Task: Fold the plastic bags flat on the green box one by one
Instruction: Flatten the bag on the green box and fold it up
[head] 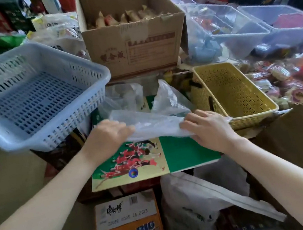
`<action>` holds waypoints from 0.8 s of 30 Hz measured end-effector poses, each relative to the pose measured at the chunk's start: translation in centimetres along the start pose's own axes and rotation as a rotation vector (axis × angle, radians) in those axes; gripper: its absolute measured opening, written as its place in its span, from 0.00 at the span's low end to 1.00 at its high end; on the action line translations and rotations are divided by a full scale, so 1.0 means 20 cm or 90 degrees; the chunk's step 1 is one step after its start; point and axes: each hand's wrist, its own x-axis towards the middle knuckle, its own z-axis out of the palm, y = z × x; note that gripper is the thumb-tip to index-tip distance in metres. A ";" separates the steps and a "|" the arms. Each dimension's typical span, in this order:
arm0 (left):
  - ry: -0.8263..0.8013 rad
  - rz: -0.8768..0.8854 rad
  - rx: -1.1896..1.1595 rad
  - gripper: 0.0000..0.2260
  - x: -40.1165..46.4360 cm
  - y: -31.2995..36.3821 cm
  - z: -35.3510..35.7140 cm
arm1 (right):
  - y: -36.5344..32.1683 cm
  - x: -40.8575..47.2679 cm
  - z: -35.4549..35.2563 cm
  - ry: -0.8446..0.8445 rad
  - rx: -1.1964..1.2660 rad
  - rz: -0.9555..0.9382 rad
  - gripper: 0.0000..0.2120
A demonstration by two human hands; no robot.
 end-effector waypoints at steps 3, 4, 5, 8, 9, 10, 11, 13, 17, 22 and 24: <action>-0.169 -0.029 -0.039 0.16 -0.27 0.14 0.17 | -0.13 -0.13 0.21 -0.150 0.045 0.002 0.17; -0.237 -0.061 -0.056 0.17 -0.34 0.18 0.21 | -0.17 -0.15 0.27 -0.199 0.064 0.022 0.16; -0.310 -0.088 -0.077 0.17 -0.38 0.22 0.25 | -0.19 -0.17 0.33 -0.254 0.081 0.053 0.15; -0.508 -0.202 -0.138 0.11 -0.44 0.31 0.31 | -0.26 -0.23 0.45 -0.412 0.161 0.121 0.12; -0.552 -0.242 -0.175 0.07 -0.46 0.34 0.32 | -0.28 -0.26 0.47 -0.443 0.187 0.117 0.13; -0.598 -0.268 -0.224 0.05 -0.47 0.35 0.31 | -0.30 -0.29 0.48 -0.472 0.218 0.103 0.13; -0.620 -0.280 -0.277 0.04 -0.49 0.36 0.31 | -0.31 -0.30 0.49 -0.486 0.247 0.085 0.13; -0.664 -0.288 -0.362 0.05 -0.50 0.37 0.29 | -0.33 -0.32 0.49 -0.487 0.295 0.052 0.10; -0.615 -0.360 -0.503 0.07 -0.46 0.32 0.23 | -0.30 -0.19 0.41 -0.637 0.425 0.164 0.17; -0.310 -0.641 -0.665 0.01 -0.45 0.19 0.19 | -0.17 -0.03 0.36 -0.608 0.673 0.453 0.18; -0.192 -0.743 -0.729 0.15 -0.47 0.13 0.19 | -0.11 0.01 0.38 -0.509 0.760 0.551 0.18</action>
